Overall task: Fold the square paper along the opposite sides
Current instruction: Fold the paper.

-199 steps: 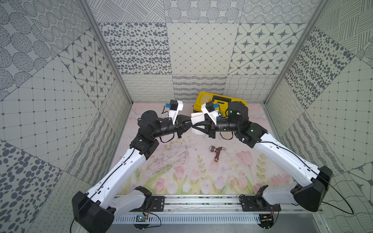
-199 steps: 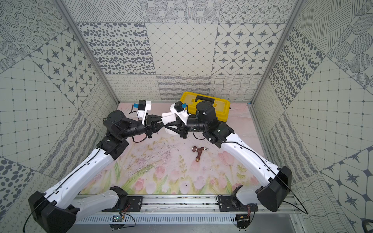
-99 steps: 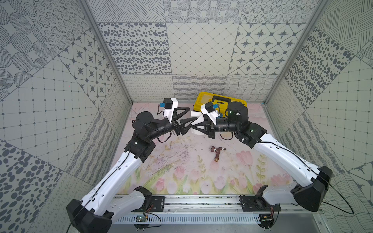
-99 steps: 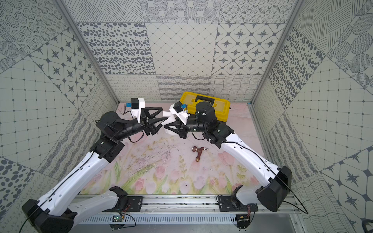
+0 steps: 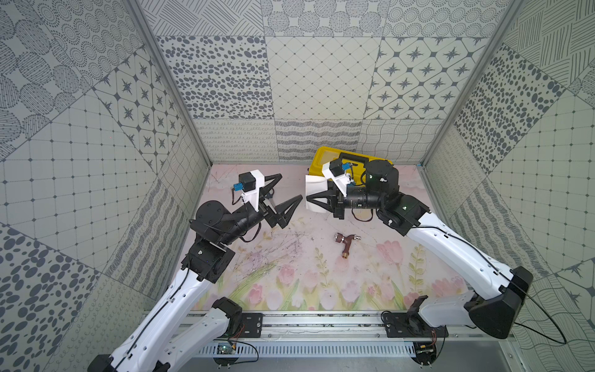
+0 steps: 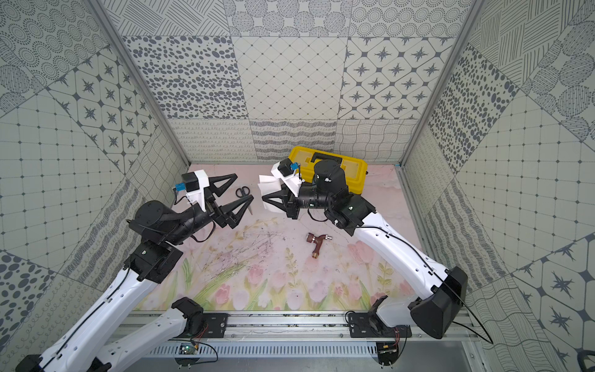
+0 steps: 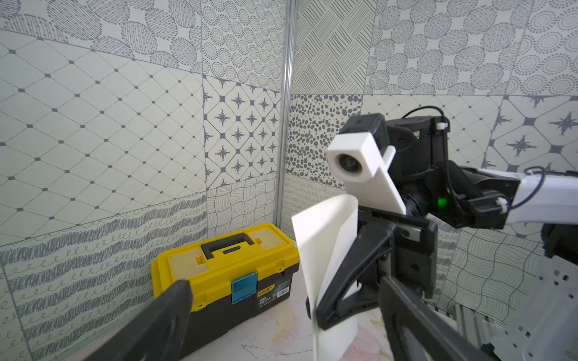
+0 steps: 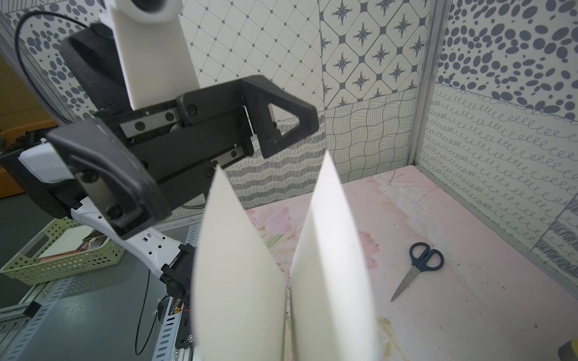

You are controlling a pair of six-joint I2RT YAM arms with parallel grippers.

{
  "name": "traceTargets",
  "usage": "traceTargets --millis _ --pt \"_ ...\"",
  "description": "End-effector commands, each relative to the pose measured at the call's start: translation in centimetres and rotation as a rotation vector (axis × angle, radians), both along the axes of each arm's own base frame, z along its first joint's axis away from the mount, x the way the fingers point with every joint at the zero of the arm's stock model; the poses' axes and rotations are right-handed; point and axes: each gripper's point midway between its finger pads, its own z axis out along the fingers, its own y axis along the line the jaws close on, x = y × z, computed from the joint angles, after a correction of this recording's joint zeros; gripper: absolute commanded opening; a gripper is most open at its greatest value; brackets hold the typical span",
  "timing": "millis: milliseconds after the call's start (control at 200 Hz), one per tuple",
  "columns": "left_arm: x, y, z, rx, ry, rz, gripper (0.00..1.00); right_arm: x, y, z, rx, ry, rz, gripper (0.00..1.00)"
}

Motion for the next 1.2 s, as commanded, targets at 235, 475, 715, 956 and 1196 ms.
traceTargets --millis 235,475,715,956,1196 --pt "-2.5 -3.7 -1.1 0.027 0.052 -0.328 0.98 -1.3 -1.2 6.2 0.119 -0.074 0.005 0.12" --pt "-1.8 -4.5 -1.0 -0.019 0.095 -0.373 0.94 -0.5 -0.5 5.2 0.102 -0.047 0.006 0.12" --pt "-1.5 -4.8 -1.0 -0.024 0.118 -0.382 0.5 0.3 0.1 3.9 0.08 -0.025 0.0 0.12" --pt "-1.5 -5.3 -1.6 0.002 0.133 -0.381 0.37 1.0 0.5 3.2 0.066 -0.014 -0.01 0.12" --pt "-1.3 -5.4 -2.0 0.023 0.138 -0.357 0.31 1.1 0.5 3.3 0.066 -0.02 -0.016 0.12"
